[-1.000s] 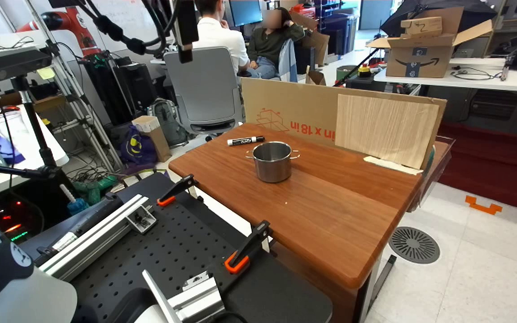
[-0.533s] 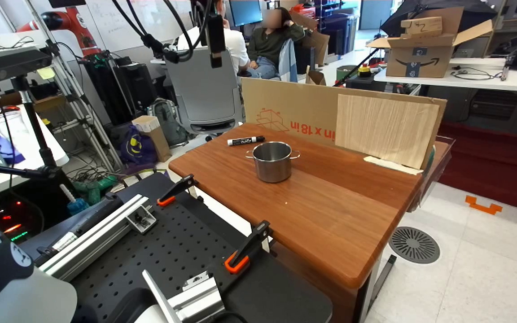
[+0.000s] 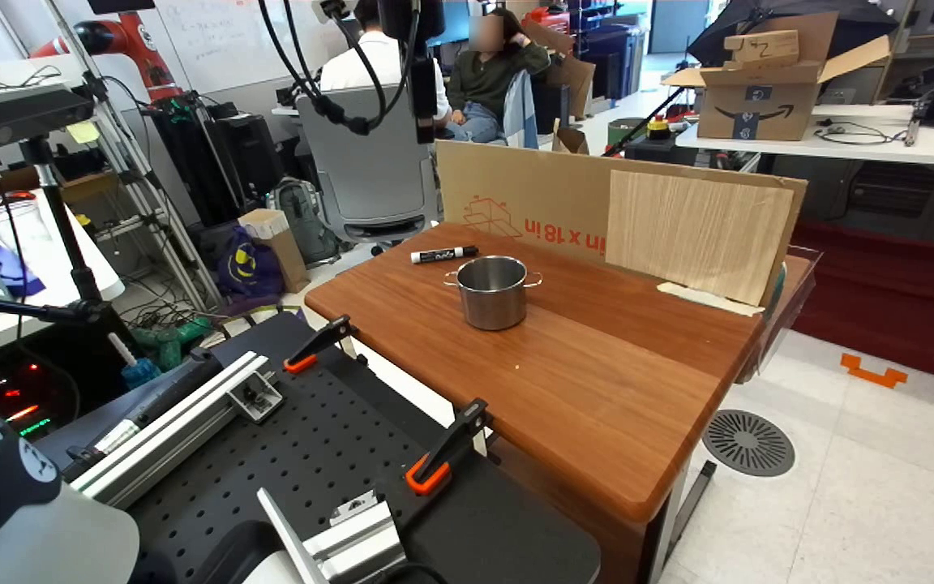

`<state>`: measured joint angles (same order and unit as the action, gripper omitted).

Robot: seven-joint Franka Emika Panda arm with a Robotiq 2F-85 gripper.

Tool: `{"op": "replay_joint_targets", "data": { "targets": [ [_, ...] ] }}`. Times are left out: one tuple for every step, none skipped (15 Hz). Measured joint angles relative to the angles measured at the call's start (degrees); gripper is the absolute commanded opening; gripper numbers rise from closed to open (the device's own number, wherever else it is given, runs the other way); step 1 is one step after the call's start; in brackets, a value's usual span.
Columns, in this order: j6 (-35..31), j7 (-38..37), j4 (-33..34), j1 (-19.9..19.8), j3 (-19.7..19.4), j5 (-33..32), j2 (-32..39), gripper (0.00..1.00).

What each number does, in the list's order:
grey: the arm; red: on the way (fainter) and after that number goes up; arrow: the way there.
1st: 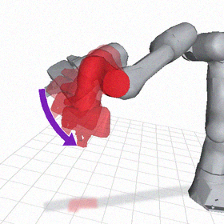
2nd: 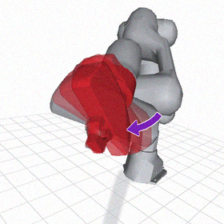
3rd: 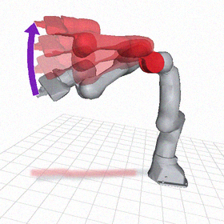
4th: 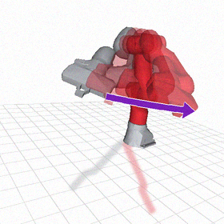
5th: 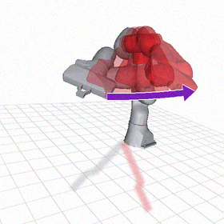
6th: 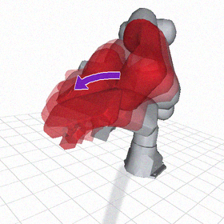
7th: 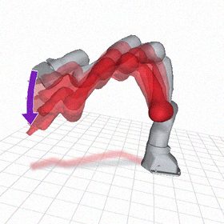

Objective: Pick up the black marker and place it in the silver pot

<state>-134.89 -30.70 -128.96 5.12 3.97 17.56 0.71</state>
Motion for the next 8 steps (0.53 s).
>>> {"op": "replay_joint_targets", "data": {
  "targets": [
    [-0.03, -2.28, 1.08, 0.08, 0.09, -1.92, 1.55, 1.0],
    [-0.03, -4.36, 2.07, 0.17, 0.16, -3.6, 2.97, 1.0],
    [-0.03, -6.27, 3.11, 0.36, 0.18, -5.12, 4.36, 1.0],
    [-0.03, -7.97, 4.19, 0.62, 0.19, -6.33, 5.75, 1.0],
    [-0.03, -9.38, 5.24, 0.95, 0.19, -7.34, 7.09, 1.0],
    [-0.03, -10.64, 6.32, 1.32, 0.19, -8.14, 8.46, 1.0],
    [-0.01, -11.77, 7.39, 1.72, 0.19, -8.86, 9.84, 1.0],
    [0.02, -12.75, 8.44, 2.09, 0.19, -9.45, 11.22, 1.0]
  ]
}}
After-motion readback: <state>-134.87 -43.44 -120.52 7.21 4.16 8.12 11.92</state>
